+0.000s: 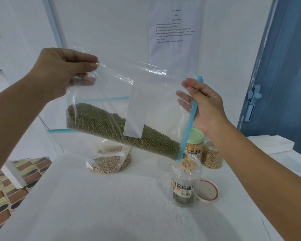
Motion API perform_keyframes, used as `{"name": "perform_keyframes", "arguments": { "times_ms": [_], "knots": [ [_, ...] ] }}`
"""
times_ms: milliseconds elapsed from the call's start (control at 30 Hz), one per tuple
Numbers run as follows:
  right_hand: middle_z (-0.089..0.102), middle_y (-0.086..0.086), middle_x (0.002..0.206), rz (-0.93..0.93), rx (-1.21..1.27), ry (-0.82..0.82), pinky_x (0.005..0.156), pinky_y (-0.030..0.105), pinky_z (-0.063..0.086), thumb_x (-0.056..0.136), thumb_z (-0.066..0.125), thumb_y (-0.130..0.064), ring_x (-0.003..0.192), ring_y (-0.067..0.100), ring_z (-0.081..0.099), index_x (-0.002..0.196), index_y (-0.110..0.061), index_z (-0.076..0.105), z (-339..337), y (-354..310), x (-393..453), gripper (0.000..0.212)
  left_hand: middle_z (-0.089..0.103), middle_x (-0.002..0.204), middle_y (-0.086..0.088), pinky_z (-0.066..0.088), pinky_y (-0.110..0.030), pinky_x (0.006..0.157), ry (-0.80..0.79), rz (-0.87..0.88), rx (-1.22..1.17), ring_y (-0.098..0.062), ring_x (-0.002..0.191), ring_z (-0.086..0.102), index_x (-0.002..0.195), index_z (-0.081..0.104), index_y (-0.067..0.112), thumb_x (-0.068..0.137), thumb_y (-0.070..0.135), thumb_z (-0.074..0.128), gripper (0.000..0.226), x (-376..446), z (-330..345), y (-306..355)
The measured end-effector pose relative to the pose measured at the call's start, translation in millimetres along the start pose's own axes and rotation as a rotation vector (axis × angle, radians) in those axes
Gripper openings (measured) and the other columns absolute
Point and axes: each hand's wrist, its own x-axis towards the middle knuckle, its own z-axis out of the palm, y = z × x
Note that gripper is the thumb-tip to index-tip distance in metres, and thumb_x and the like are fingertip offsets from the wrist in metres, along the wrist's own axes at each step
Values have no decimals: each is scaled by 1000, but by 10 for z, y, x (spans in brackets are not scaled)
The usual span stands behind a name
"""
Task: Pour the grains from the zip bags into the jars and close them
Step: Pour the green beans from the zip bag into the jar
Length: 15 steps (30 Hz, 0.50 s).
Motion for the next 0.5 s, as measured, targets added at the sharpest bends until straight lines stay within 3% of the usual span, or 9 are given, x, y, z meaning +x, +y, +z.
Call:
{"name": "perform_keyframes", "arguments": {
  "times_ms": [500],
  "knots": [
    [78,6,115,2,-1,3,87,37,62,100,64,-2,101,30,77,102,-14,79,24,33,-1,20,75,116,-21,64,-33,77,-13,2,-1,-16,64,69,103,80,8,78,9,84,25,48,-38,-60]
  ]
}}
